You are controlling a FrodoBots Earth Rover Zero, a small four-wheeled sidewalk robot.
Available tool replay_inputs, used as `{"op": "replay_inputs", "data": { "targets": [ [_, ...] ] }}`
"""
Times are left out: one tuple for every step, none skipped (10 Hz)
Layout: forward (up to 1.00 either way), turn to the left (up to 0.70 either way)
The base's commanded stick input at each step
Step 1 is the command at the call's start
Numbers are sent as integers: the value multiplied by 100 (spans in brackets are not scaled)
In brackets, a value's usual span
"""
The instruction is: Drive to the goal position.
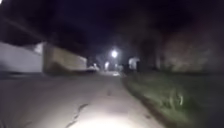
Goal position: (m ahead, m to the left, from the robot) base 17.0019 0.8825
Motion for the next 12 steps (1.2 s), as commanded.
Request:
{"op": "replay_inputs", "data": {
  "targets": [
    [70, -18],
    [70, -17],
    [70, 3],
    [70, 3],
    [70, 3],
    [70, 3],
    [70, 3],
    [70, -35],
    [70, -34],
    [70, -15],
    [70, -12],
    [70, -35]
  ]
}}
